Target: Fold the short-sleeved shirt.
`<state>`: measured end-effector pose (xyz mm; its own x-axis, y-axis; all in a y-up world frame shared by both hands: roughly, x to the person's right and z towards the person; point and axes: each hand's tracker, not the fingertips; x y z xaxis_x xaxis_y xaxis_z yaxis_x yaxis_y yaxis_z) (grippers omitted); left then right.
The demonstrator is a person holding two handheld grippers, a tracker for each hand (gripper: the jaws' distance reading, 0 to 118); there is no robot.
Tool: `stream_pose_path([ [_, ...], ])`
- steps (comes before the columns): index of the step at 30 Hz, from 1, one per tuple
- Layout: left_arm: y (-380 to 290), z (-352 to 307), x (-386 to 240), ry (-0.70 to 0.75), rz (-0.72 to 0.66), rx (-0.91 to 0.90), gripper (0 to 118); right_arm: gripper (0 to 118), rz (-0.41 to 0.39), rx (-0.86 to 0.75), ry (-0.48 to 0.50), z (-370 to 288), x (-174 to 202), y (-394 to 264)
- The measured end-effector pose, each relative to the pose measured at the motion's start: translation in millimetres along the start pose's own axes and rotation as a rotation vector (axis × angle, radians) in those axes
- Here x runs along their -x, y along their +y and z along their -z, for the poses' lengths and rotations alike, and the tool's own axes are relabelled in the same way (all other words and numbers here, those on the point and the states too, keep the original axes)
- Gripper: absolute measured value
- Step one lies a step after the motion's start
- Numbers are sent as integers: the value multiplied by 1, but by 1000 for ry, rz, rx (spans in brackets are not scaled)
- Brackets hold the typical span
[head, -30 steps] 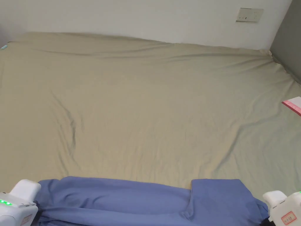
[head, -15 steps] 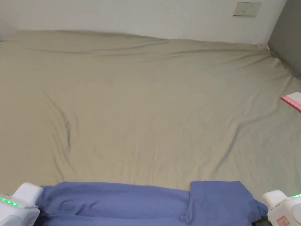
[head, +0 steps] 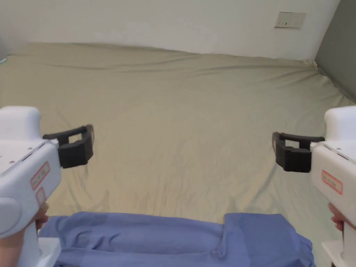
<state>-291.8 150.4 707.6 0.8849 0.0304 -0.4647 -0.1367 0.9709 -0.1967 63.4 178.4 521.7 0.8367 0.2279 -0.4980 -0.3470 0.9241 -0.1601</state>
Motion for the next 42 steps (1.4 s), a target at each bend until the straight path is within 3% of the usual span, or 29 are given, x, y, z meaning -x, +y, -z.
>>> stream_pose_path([
  [2, 8, -14, -18, 3, 11, -87, 77, 106, -14, -58, -19, -13, 23, 6],
  [4, 10, -19, -32, 14, 47, -140, 52, 98, -13, -103, -2, -24, 40, 7],
  [5, 9, -20, -39, 29, 75, -167, 36, 86, -17, -123, 15, -30, 48, 8],
  [6, 8, -21, -44, 43, 102, -187, 19, 56, -24, -137, 16, -30, 53, 6],
  [7, 6, -21, -49, 56, 134, -199, 9, 25, -44, -155, 4, -30, 60, 4],
  [8, 5, -26, -60, 62, 156, -212, 4, 2, -59, -177, -10, -31, 66, 3],
  [16, -4, -30, -75, 72, 222, -218, 0, 2, -69, -164, -27, -27, 75, 1],
  [24, -21, -4, -71, 51, 224, -113, 0, 2, -84, -136, -53, -12, 77, -11],
  [27, -46, 19, -58, -2, 200, 29, 0, 2, -93, -98, -45, -3, 76, -22],
  [30, -87, 52, -22, -146, 82, 238, 0, 2, -100, -33, -28, 10, 71, -37],
  [33, -129, 77, 17, -147, -11, 433, 0, 2, -101, 28, -7, 22, 65, -51],
  [34, -143, 82, 33, -153, -55, 492, 2, 2, -104, 41, -6, 25, 63, -54],
  [35, -156, 86, 51, -154, -81, 554, 15, 2, -107, 58, -4, 28, 61, -58],
  [37, -176, 88, 84, -129, -148, 627, 66, 2, -109, 80, -4, 32, 57, -63],
  [39, -190, 88, 116, -145, -207, 671, 105, 2, -103, 101, -3, 35, 53, -67],
  [40, -196, 87, 132, -148, -233, 688, 111, 2, -96, 113, 1, 37, 52, -68],
  [42, -203, 87, 165, -221, -342, 717, 111, 2, -88, 131, 7, 39, 51, -69],
])
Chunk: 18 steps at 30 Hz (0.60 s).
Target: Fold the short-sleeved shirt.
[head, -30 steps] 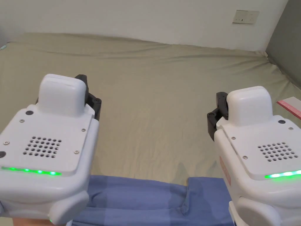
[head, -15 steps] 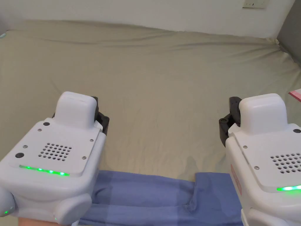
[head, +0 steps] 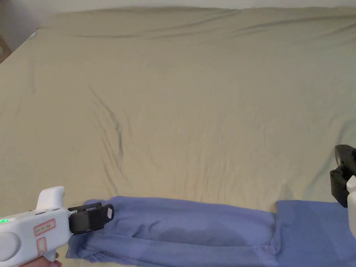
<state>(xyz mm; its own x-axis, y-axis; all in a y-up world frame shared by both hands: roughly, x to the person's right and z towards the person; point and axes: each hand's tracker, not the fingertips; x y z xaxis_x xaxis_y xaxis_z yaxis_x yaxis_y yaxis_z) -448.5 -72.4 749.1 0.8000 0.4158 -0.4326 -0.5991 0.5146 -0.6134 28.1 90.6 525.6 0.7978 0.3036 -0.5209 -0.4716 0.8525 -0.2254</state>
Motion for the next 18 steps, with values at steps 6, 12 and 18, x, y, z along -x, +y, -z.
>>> stream_pose_path([
  [6, -5, 0, 58, -158, -309, 101, 114, 2, 14, 38, 30, 0, 8, -2],
  [12, -13, 9, 58, -342, -369, 102, 116, 2, 2, 46, 49, -6, 18, 0],
  [18, -29, 45, 31, -430, -349, 145, 27, 2, -3, 38, 67, -12, 25, 6],
])
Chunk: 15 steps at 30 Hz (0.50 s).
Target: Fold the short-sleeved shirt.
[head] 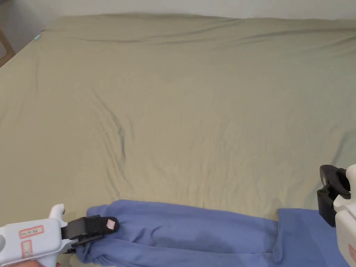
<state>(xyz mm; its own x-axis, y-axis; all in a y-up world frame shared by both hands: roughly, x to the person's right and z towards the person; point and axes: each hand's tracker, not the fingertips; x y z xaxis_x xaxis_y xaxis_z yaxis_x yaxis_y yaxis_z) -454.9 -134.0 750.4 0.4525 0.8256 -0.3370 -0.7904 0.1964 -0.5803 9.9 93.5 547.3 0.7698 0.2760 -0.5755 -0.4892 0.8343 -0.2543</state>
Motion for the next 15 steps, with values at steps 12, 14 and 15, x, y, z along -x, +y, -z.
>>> stream_pose_path([
  [12, -4, -6, -39, 220, 102, -56, 14, 2, -26, -32, -13, -18, -8, 3],
  [14, -3, -8, -49, 295, 181, -82, 14, 2, -25, -33, -22, -19, -9, 3],
  [15, -3, -9, -54, 323, 194, -90, 13, 2, -25, -34, -24, -20, -10, 2],
])
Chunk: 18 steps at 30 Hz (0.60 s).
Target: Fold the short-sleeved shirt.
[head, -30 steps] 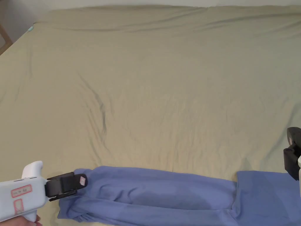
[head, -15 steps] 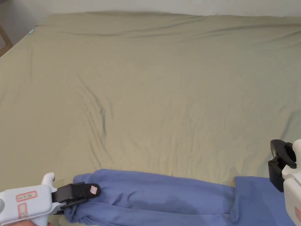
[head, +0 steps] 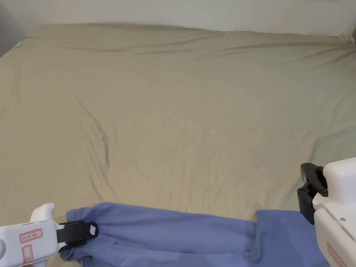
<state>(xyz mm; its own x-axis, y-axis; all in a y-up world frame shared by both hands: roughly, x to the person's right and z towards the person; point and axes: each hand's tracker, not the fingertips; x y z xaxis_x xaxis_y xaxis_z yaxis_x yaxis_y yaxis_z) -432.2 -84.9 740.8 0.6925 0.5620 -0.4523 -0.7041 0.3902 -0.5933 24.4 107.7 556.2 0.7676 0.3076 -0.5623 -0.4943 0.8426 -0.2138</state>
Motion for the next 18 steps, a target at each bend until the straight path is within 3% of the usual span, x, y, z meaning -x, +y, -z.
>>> stream_pose_path([
  [6, 10, -13, -6, 100, 109, -17, 13, 2, -1, -2, -11, -3, -2, 0],
  [18, 27, -55, 8, 283, 64, -83, 13, 2, 7, -4, -20, -3, -4, -2],
])
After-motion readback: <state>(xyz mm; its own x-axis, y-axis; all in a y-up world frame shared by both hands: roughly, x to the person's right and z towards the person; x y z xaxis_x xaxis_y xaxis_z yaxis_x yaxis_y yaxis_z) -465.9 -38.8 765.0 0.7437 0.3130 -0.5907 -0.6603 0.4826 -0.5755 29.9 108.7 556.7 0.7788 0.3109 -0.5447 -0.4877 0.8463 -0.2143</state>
